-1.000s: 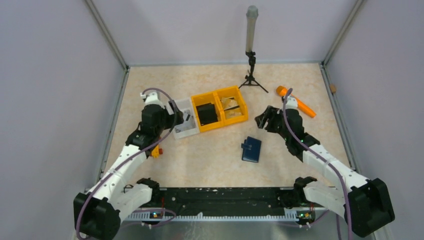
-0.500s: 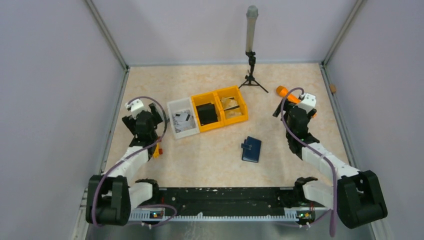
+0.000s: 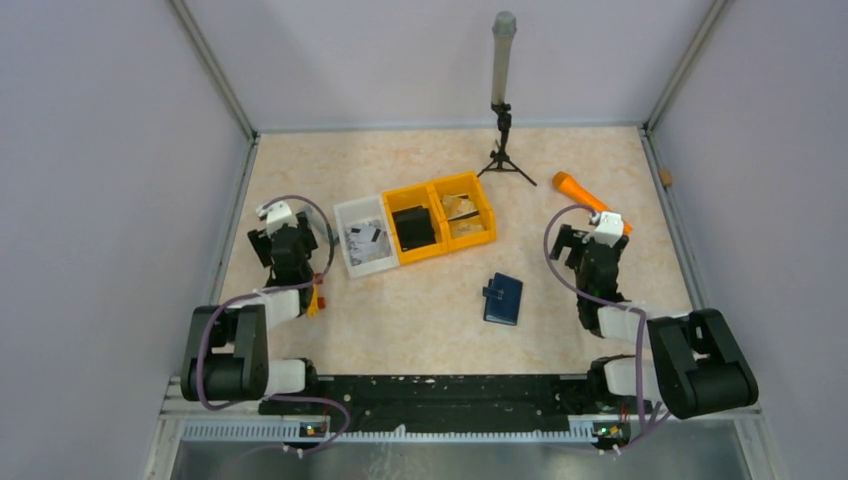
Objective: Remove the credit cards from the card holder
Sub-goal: Reset both arms
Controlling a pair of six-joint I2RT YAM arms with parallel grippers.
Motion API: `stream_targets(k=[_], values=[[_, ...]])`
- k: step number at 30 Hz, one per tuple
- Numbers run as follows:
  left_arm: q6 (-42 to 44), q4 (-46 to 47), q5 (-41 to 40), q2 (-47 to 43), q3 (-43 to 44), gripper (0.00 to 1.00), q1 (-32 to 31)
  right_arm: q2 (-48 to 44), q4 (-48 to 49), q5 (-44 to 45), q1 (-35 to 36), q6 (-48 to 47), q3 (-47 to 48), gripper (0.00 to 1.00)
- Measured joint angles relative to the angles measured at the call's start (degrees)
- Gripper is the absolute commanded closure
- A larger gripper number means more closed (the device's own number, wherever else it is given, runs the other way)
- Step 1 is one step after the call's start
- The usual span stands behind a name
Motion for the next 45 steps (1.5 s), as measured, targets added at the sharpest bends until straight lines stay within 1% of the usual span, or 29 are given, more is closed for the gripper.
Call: stream_targets(k=[3, 5, 7, 9, 10, 11, 13, 15, 18, 19, 21, 23, 26, 28, 29, 30, 31, 32, 35, 45], values=[[0.1, 0.9, 3.1, -0.9, -0.5, 0.21, 0.0, 0.0, 2.9, -0.9, 0.0, -0.5, -2.3, 0.08], [0.1, 1.6, 5.6, -1.4, -0.9, 0.20, 0.0, -0.1, 4.2, -1.2, 0.0, -0.9, -2.5, 0.09], [0.2, 4.8, 9.7, -1.2, -2.1, 0.20, 0.0, -0.3, 5.8, -1.4, 0.0, -1.1, -2.5, 0.09], [0.4, 11.2, 12.6, 1.9, -3.6, 0.16, 0.0, -1.0, 7.5, -1.4, 0.0, -1.2, -3.0, 0.09], [0.7, 13.5, 13.4, 4.2, -3.7, 0.10, 0.0, -1.5, 8.1, -1.4, 0.0, -1.2, -3.5, 0.09], [0.7, 14.4, 14.3, 6.4, -3.7, 0.02, 0.0, -1.8, 8.6, -1.3, 0.0, -1.2, -3.9, 0.09], [0.9, 12.9, 15.5, 7.3, -3.7, 0.01, 0.1, -1.9, 9.6, -1.3, 0.0, -1.3, -4.4, 0.09], [1.0, 13.8, 16.1, 7.3, -3.7, 0.01, 0.1, -2.3, 10.0, -1.3, 0.0, -1.3, -4.8, 0.12], [1.1, 16.5, 16.7, 7.3, -3.7, 0.01, 0.1, -4.5, 9.3, -0.9, 0.0, -3.4, -5.2, 0.12], [1.1, 17.0, 16.8, 7.3, -3.7, 0.01, 0.2, -4.9, 9.8, -0.6, 0.0, -4.0, -5.3, 0.14], [1.2, 17.6, 17.0, 7.3, -3.7, 0.01, 0.2, -4.2, 11.9, -0.6, 0.0, -5.9, -5.5, 0.15], [1.2, 17.8, 17.1, 7.3, -3.7, 0.01, 0.2, -0.5, 15.5, -1.2, 0.0, -8.2, -5.4, 0.13], [1.2, 18.0, 17.4, 7.3, -3.7, 0.01, 0.2, 8.0, 22.4, -1.4, -0.2, -10.7, -5.7, 0.12], [1.3, 18.0, 17.5, 7.3, -3.7, 0.01, 0.2, 10.3, 24.3, -1.2, -1.0, -10.8, -6.6, 0.12], [1.2, 18.0, 17.5, 7.3, -3.7, 0.01, 0.2, 11.4, 25.3, -0.8, -1.5, -10.8, -6.5, 0.14], [1.3, 18.0, 17.5, 7.3, -3.7, 0.01, 0.2, 12.0, 25.2, -0.6, -1.9, -10.6, -6.3, 0.13], [1.3, 18.0, 17.5, 7.3, -3.7, 0.01, 0.2, 12.0, 24.6, -0.6, -2.3, -10.3, -6.1, 0.03], [1.3, 18.0, 17.5, 7.3, -3.7, 0.01, 0.2, 12.0, 24.6, -0.6, -2.7, -10.0, -5.8, 0.02], [1.3, 18.0, 17.5, 7.3, -3.7, 0.01, 0.2, 12.0, 24.9, -0.5, -3.7, -9.2, -5.0, 0.01], [1.3, 18.0, 17.5, 7.3, -3.7, 0.01, 0.2, 12.0, 25.1, -0.5, -3.8, -8.7, -4.9, 0.01]])
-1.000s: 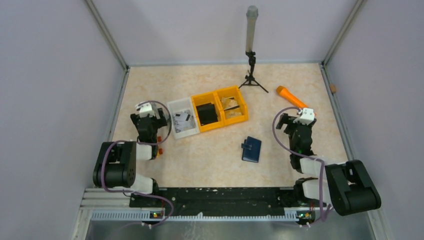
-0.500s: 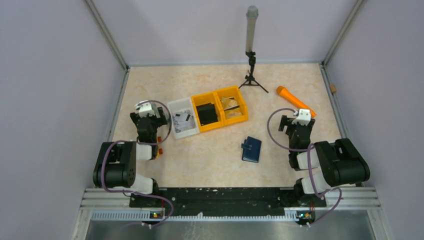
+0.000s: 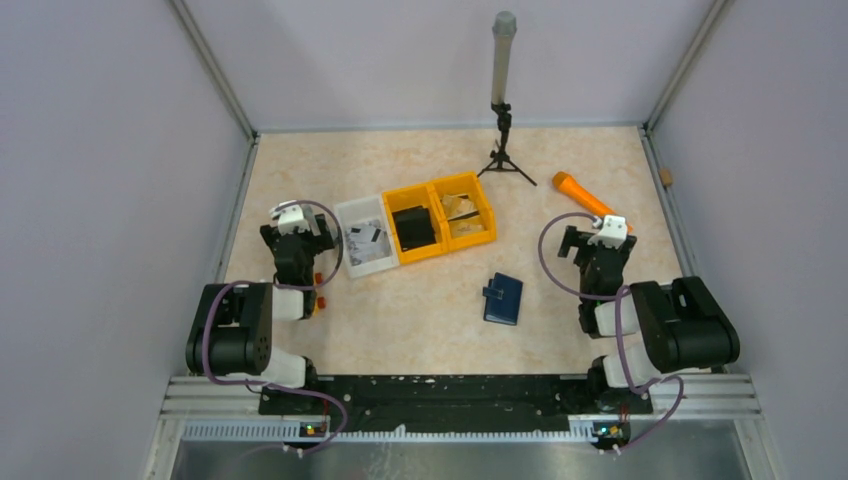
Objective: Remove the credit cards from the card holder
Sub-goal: Reset both arms
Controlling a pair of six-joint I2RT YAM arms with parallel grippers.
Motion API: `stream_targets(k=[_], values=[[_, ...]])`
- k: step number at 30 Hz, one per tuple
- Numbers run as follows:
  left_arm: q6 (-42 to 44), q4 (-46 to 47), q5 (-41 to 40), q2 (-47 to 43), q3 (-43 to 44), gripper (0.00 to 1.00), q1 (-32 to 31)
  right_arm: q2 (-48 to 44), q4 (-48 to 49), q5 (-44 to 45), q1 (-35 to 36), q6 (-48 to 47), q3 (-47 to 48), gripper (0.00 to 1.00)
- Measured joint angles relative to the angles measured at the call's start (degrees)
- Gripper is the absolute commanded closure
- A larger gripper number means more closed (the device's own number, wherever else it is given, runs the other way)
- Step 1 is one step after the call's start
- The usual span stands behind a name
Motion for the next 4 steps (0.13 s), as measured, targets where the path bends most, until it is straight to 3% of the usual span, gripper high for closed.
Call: stream_targets(k=[4], values=[[0.0, 0.0, 0.0, 0.0, 0.0, 0.01, 0.0, 0.0, 0.0, 0.0, 0.0, 0.0, 0.0, 0.01]])
